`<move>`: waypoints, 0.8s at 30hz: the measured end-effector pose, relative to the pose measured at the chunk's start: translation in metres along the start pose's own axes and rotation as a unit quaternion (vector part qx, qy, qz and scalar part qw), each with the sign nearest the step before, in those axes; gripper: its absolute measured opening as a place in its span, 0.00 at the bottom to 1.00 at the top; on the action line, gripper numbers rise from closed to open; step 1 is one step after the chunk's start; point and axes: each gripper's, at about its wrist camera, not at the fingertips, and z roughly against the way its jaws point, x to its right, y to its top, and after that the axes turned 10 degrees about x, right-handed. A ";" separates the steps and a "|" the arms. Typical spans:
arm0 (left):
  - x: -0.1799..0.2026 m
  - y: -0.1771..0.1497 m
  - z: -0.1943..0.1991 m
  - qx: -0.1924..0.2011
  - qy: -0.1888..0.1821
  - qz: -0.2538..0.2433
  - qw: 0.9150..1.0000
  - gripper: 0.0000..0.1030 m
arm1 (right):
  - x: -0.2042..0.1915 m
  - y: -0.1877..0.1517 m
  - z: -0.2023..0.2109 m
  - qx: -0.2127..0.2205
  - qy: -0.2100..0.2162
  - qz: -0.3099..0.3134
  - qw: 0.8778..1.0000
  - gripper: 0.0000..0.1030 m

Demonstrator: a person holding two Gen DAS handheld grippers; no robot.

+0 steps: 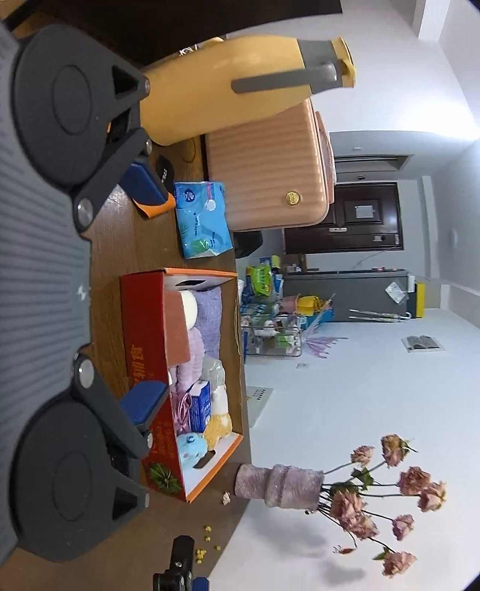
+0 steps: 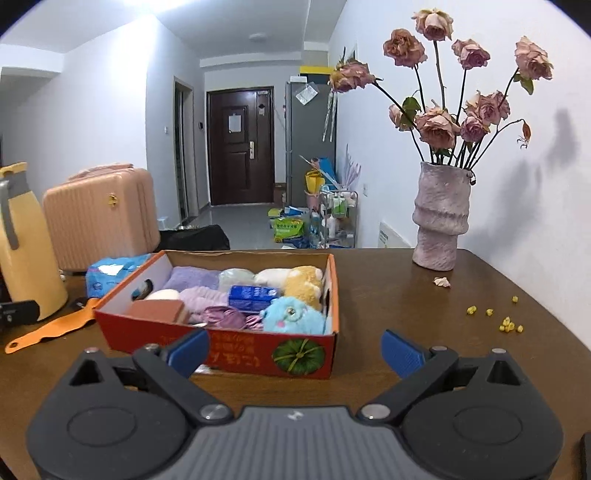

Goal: Organize soft objects

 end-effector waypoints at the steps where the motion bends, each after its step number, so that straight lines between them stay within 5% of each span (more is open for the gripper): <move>1: -0.001 -0.004 0.006 0.000 -0.001 0.006 1.000 1.00 | -0.001 -0.004 0.006 0.002 0.000 -0.005 1.000 0.97; 10: -0.006 -0.063 0.060 -0.001 0.000 0.037 0.999 1.00 | -0.011 -0.064 0.063 -0.008 0.002 -0.024 1.000 0.97; 16: -0.008 -0.091 0.133 0.030 0.005 0.047 0.998 1.00 | -0.021 -0.101 0.121 -0.006 0.012 -0.031 0.999 0.97; 24: -0.020 -0.133 0.219 0.018 0.032 0.077 0.996 1.00 | -0.039 -0.133 0.200 -0.005 0.024 -0.039 0.999 0.98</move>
